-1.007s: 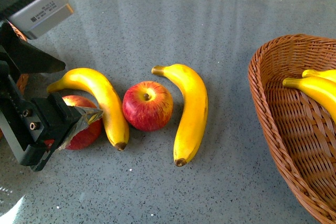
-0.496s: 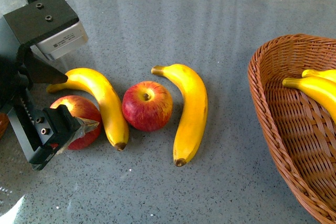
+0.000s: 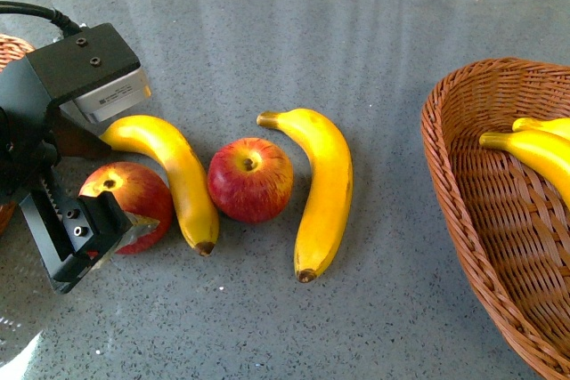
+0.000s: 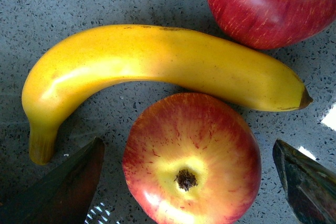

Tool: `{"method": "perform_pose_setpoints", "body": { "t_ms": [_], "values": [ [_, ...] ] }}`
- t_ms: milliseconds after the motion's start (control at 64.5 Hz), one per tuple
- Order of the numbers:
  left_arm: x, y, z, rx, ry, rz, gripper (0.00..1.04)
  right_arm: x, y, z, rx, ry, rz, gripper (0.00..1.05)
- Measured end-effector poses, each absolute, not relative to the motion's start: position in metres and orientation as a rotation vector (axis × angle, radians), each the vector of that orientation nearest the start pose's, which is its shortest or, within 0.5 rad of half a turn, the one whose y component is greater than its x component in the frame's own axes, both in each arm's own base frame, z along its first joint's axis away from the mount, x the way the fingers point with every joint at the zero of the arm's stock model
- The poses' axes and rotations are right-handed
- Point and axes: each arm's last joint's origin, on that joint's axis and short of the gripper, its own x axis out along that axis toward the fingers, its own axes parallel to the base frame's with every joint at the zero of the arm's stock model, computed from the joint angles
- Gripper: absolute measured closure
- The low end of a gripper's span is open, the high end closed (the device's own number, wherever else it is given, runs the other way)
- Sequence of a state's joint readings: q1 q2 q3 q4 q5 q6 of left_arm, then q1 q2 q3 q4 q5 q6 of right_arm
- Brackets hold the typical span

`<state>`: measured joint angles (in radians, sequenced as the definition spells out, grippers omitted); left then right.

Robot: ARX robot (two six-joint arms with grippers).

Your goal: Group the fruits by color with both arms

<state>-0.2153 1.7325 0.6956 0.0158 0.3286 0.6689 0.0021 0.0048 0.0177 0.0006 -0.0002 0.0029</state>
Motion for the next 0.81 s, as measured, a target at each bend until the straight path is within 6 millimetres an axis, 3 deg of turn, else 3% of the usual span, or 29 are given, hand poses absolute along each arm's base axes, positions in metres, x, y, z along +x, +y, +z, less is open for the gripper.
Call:
{"method": "perform_pose_setpoints", "body": {
  "t_ms": [372,806],
  "values": [
    [0.28,-0.071,0.088,0.549,0.875,-0.825,0.09,0.097,0.0,0.169,0.002,-0.014,0.002,0.09],
    [0.28,-0.075,0.085,0.555,0.868,-0.833,0.09,0.097,0.0,0.169,0.002,-0.014,0.002,0.09]
  ]
}}
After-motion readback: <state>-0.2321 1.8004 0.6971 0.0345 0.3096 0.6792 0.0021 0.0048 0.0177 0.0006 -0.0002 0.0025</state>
